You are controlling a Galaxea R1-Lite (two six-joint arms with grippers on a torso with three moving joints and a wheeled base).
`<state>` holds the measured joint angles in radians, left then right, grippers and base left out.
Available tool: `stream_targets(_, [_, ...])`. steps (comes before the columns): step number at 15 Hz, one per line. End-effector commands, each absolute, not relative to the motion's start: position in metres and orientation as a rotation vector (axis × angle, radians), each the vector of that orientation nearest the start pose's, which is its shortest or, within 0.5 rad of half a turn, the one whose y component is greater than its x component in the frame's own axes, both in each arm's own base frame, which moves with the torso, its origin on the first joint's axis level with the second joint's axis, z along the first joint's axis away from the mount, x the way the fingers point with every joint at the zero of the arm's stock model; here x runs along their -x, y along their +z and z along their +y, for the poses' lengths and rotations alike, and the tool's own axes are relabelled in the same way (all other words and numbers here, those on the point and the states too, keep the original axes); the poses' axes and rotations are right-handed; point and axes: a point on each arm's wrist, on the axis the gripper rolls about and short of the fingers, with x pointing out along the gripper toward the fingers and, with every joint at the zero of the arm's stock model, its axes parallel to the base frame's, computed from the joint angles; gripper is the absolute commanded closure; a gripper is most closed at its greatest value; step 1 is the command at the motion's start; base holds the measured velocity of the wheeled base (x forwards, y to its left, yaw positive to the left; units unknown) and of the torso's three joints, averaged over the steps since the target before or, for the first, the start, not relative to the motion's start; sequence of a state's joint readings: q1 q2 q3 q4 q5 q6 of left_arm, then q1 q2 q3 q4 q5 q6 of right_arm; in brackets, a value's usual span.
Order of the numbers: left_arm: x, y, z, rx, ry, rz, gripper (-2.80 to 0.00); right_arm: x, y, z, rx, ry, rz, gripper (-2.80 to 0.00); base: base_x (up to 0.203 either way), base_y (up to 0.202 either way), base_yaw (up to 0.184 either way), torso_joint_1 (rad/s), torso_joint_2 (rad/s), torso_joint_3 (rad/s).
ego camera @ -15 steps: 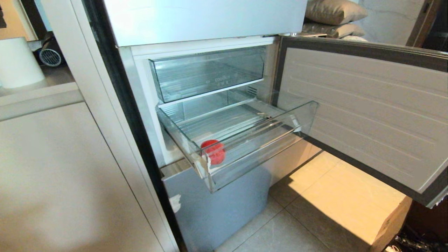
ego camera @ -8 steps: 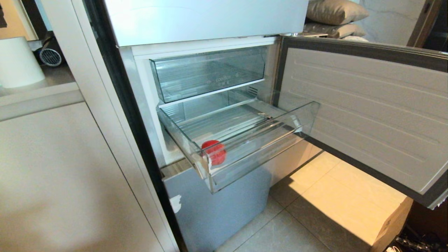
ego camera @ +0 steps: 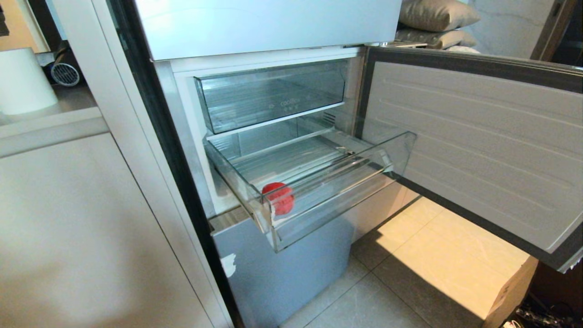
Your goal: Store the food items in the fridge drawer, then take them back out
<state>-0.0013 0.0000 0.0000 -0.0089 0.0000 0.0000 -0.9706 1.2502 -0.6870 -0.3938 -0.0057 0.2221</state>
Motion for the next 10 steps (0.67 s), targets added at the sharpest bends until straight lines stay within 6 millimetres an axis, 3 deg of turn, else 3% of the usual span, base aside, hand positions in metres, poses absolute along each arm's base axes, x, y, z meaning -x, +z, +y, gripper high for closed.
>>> stream_targets(1, [0.023, 0.076, 0.000, 0.000, -0.002, -0.008, 0.00, -0.140, 0.214, -0.232, -0.344, -1.045, 0.130, 0.00, 0.000, 0.000, 0.000, 0.000, 0.00, 0.000])
stream_targets(4, [0.023, 0.076, 0.000, 0.000, -0.002, -0.008, 0.00, -0.139, 0.210, -0.288, -0.361, -1.094, 0.096, 0.00, 0.000, 0.000, 0.000, 0.000, 0.00, 0.000])
stream_targets(10, [0.023, 0.076, 0.000, 0.000, -0.002, -0.008, 0.00, -0.121, 0.192, -0.342, -0.399, -1.166, 0.102, 0.00, 0.000, 0.000, 0.000, 0.000, 0.00, 0.000])
